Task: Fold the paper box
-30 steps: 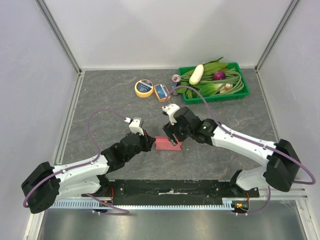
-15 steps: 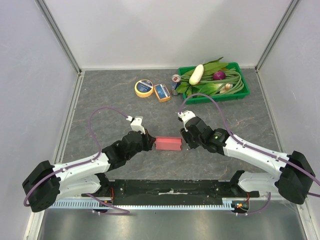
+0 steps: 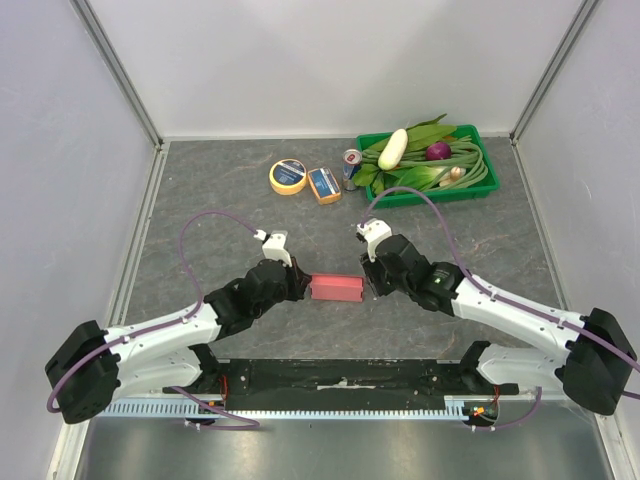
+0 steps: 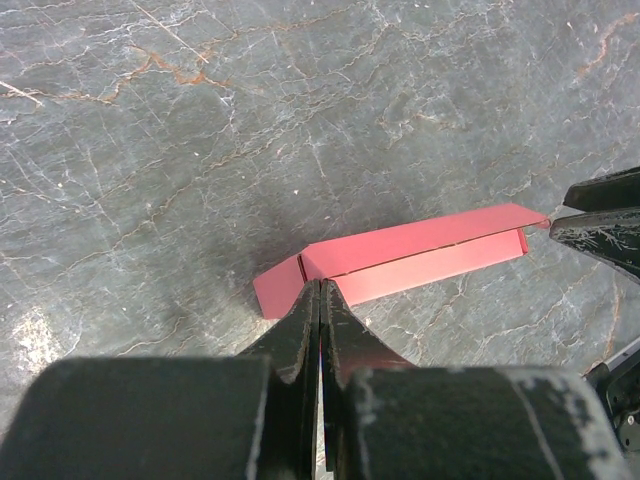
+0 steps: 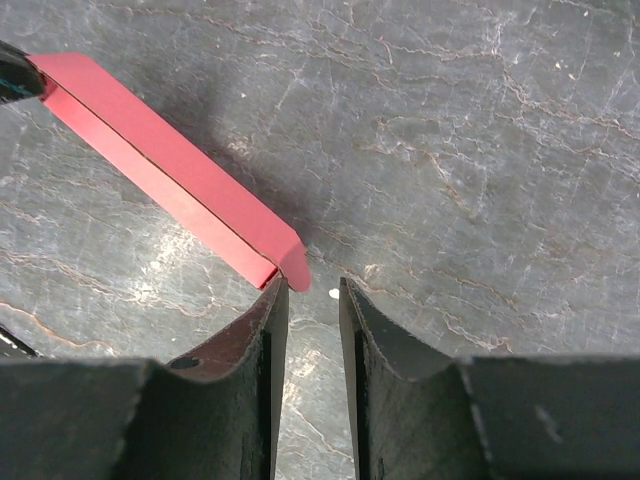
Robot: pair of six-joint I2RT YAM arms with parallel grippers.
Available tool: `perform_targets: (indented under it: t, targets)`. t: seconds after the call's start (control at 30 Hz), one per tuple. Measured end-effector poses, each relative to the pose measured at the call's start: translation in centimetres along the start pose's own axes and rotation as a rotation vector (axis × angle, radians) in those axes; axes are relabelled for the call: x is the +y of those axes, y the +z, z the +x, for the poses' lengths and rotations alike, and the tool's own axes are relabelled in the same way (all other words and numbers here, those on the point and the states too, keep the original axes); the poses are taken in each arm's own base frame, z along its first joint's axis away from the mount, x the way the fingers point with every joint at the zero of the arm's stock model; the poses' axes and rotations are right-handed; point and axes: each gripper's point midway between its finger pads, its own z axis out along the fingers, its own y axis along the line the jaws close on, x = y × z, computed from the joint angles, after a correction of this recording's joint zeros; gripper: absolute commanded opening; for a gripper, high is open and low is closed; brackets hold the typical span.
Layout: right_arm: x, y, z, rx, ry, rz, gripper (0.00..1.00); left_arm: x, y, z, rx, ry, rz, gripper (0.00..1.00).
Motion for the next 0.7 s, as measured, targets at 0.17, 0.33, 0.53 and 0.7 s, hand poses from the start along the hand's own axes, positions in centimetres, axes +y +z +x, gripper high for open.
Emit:
perform_targets:
  t: [0.17, 0.33, 0.53, 0.7]
  targets:
    - [0.3, 0.11, -0.31, -0.022, -0.001, -0.018, 0.26, -0.09, 0.0, -0.11, 0.008, 0.003, -0.007, 0.02]
    - [0.41, 0.17, -0.29, -0.027, -0.003, -0.025, 0.3, -0.09, -0.01, -0.11, 0.013, 0.005, -0.01, 0.02]
    - [0.54, -0.29, -0.45, -0.042, -0.003, -0.037, 0.32, -0.13, -0.06, -0.19, 0.016, 0.006, -0.013, 0.02]
    - [0.86, -0.29, -0.27, -0.037, -0.01, -0.054, 0.32, -0.29, -0.04, -0.4, 0.016, 0.006, -0.013, 0.02]
